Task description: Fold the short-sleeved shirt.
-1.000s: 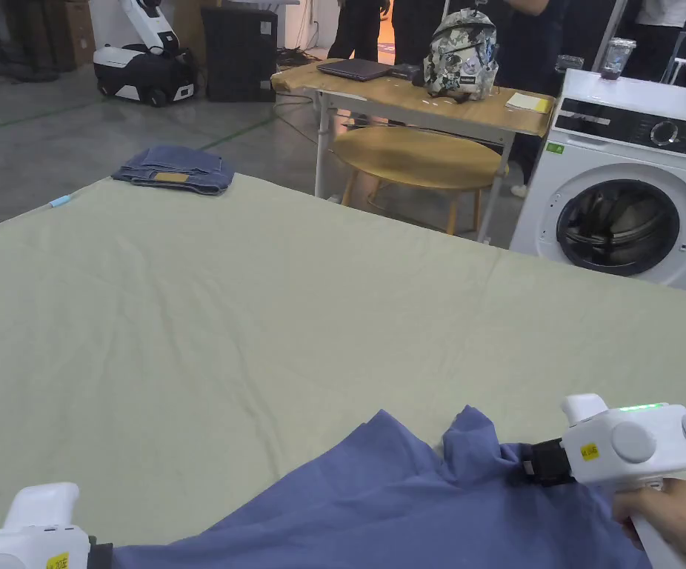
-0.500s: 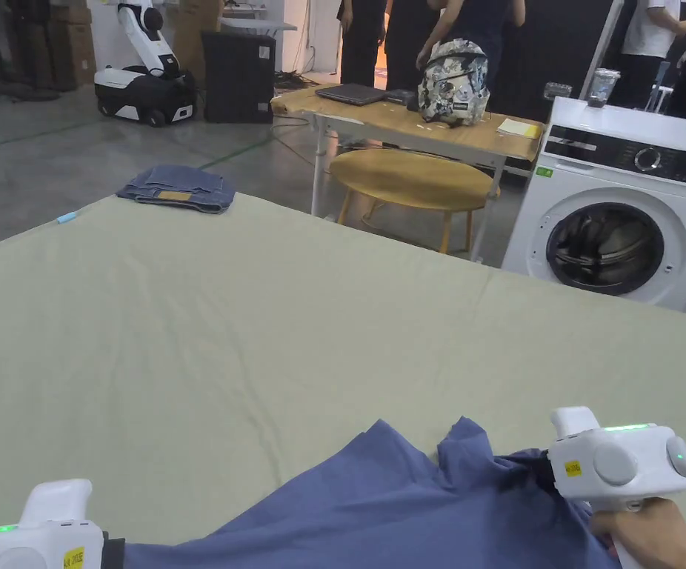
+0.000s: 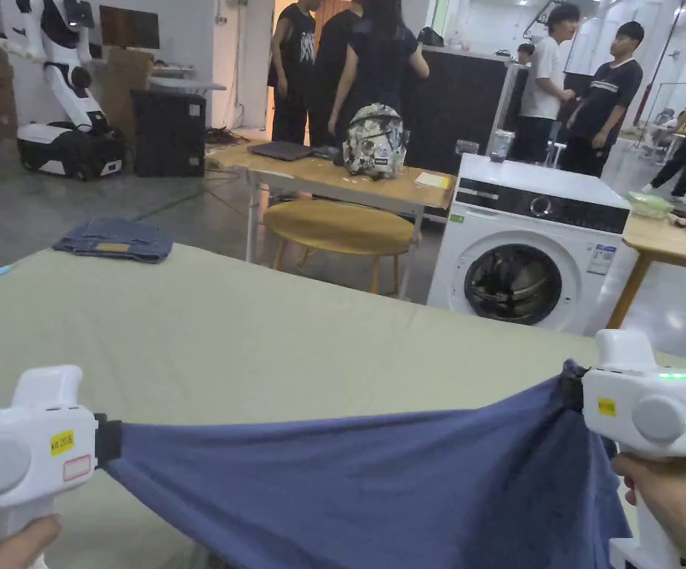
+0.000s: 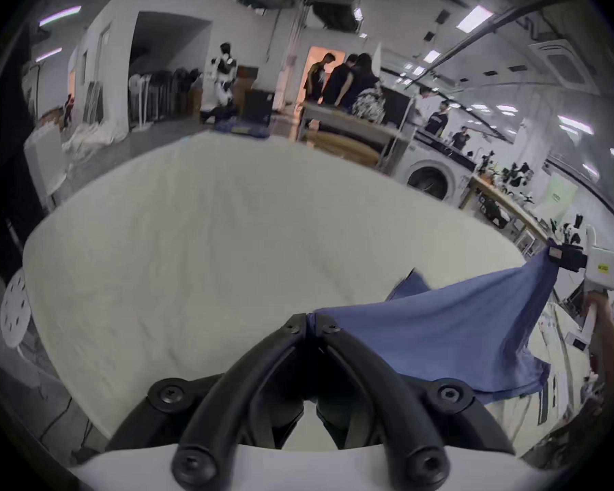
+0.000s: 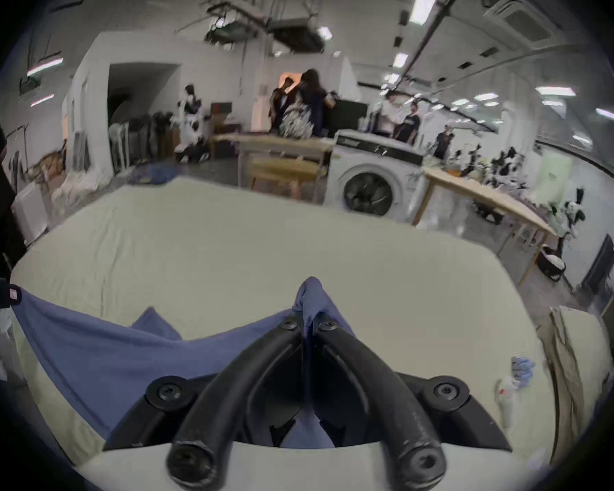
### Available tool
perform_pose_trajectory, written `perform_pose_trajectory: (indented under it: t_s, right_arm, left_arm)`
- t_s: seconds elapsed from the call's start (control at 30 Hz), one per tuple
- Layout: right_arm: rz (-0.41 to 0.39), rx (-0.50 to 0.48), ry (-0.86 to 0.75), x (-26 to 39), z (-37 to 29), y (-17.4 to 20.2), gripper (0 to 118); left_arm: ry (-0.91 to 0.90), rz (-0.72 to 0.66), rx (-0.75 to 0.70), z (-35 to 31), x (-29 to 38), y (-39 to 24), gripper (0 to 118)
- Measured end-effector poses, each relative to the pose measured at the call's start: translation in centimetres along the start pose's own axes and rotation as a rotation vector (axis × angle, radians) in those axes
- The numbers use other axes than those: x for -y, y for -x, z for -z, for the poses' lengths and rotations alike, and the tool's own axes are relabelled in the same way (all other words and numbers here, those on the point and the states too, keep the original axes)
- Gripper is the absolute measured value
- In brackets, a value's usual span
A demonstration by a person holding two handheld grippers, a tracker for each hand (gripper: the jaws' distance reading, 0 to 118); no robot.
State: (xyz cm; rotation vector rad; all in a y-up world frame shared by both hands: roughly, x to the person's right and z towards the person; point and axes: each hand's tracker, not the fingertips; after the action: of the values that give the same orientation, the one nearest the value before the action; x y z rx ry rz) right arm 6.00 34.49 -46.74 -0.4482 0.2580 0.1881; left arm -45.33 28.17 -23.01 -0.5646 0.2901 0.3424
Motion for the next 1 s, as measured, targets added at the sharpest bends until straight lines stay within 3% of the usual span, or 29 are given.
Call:
perform_pose_trajectory:
  t_s: [0.47, 1.0]
  right_arm:
    - [0.110, 0.232, -0.302, -10.8, -12.4, -6.8, 2]
    - [0.128, 0.328, -0.406, -19.7, -11.2, -9.4, 2]
  left_arm:
    - [-0.239, 0.209, 0.059, -4.4, -20.7, -11.8, 0]
    - [-0.377, 0.264, 0.039, -3.1, -31.9, -17.5, 0]
